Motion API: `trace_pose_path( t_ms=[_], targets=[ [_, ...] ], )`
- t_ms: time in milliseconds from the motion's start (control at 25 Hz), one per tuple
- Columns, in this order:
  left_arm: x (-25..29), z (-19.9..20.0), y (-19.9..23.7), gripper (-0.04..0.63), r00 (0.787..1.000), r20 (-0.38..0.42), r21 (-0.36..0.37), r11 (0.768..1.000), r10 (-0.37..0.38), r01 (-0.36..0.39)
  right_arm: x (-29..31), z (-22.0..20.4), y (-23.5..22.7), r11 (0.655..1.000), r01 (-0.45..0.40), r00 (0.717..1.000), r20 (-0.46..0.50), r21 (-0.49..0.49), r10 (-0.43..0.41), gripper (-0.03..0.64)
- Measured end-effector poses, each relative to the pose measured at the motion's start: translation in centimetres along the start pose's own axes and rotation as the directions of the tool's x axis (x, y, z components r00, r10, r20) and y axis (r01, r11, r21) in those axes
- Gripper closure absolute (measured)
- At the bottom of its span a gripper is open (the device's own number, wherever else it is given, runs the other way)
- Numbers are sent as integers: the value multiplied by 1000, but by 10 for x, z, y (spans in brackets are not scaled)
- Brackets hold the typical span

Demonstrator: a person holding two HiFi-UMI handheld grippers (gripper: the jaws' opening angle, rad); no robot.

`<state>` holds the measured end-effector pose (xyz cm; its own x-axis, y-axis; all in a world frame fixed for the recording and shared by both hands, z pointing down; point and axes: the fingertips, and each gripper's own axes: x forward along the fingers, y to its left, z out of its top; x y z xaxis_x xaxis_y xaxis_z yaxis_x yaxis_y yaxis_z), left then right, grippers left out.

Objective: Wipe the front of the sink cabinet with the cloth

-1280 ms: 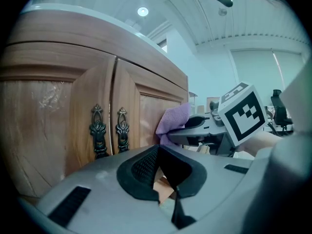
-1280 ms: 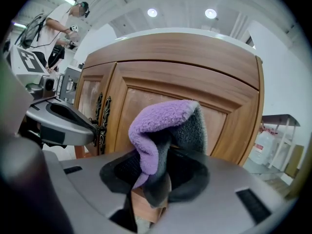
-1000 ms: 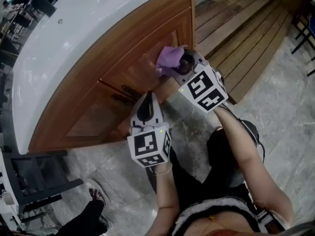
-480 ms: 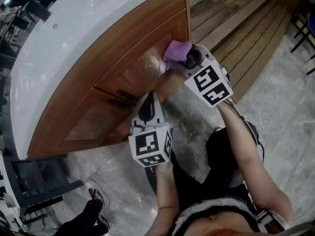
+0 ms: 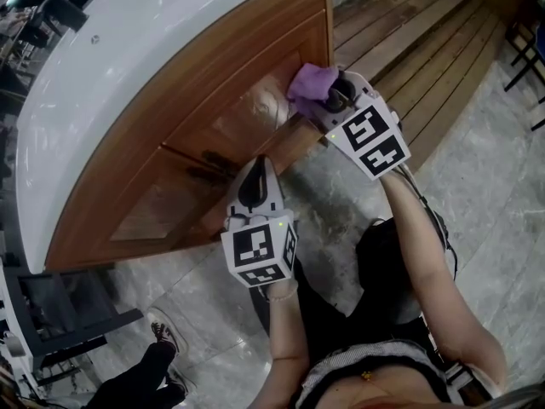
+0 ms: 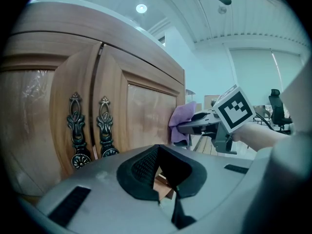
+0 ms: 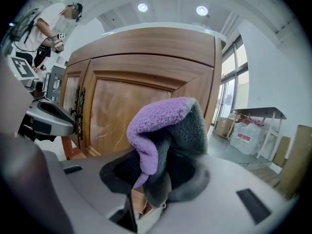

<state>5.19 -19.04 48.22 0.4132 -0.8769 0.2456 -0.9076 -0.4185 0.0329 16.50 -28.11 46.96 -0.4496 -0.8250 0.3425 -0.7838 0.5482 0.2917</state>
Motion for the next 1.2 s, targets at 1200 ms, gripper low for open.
trace_pose_path(
  t_ms=[1200],
  targets=[
    [-31,-21,30,595,998,-17,-51,997,63,-63,1,9,130,958,-286,956,59,-5,286,433]
  ],
)
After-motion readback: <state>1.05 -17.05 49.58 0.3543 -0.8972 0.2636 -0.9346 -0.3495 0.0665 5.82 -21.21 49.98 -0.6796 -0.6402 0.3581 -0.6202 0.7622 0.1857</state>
